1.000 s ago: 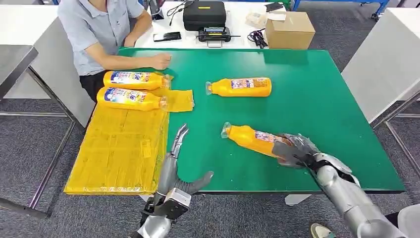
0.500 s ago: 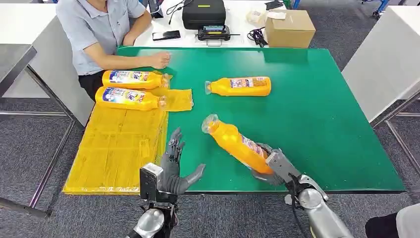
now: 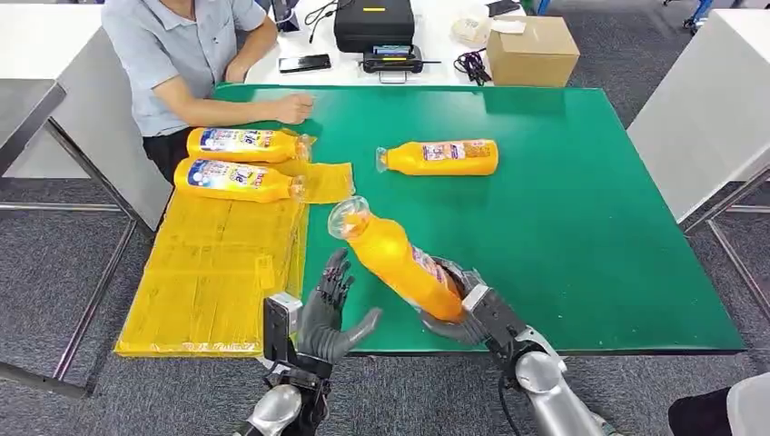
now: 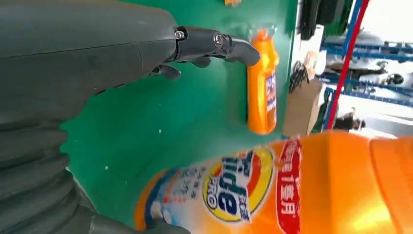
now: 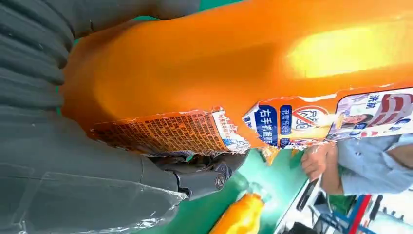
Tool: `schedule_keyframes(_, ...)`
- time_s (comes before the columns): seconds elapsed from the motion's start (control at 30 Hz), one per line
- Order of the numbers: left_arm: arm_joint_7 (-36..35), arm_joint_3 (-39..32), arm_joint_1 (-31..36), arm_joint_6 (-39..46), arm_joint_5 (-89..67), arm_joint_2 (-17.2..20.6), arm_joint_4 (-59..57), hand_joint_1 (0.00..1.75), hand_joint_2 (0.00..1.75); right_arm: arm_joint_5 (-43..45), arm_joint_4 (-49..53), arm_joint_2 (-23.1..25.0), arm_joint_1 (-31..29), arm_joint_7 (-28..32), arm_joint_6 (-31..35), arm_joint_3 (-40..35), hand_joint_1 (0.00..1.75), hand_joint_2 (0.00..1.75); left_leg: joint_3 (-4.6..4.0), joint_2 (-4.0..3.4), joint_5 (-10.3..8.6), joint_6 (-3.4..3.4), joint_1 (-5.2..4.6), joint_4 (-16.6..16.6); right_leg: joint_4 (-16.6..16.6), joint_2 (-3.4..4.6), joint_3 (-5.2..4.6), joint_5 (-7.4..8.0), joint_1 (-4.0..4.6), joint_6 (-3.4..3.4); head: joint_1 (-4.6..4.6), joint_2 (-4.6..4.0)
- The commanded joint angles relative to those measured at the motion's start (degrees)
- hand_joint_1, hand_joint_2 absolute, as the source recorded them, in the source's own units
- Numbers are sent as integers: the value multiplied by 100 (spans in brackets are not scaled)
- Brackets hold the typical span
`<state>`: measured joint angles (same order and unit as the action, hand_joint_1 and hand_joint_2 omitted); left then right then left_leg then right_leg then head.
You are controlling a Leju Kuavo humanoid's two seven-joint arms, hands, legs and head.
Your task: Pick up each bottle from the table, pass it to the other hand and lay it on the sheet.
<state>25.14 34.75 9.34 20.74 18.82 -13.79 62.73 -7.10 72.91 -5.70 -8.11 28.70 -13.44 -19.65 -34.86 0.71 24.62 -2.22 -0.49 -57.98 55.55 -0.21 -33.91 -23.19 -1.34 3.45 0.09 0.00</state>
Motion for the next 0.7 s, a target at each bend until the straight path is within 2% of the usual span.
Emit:
schedule_keyframes(0.03, 101, 369, 416, -69, 3, 212, -165, 0, 175, -71, -1056, 134, -778, -55, -126, -681, 175, 175, 15, -20, 6, 12, 8, 1, -4, 17, 11, 2, 9, -13, 2, 0)
schedule_keyframes(0.17, 119, 434, 405, -156, -11, 266, 144, 0, 175, -158, -1521, 240, -1039, -53, -44, -903, 175, 175, 14, -24, 5, 11, 9, 1, -4, 21, 9, 3, 9, -12, 2, 0)
schedule_keyframes(0.7, 227, 188, 693, -30, -58, 106, -93, 0, 175, -390, -1777, 386, -1226, 21, 91, -1449, 175, 175, 22, -13, 8, 16, 11, -1, -1, 10, 18, -4, 12, -19, 0, 0)
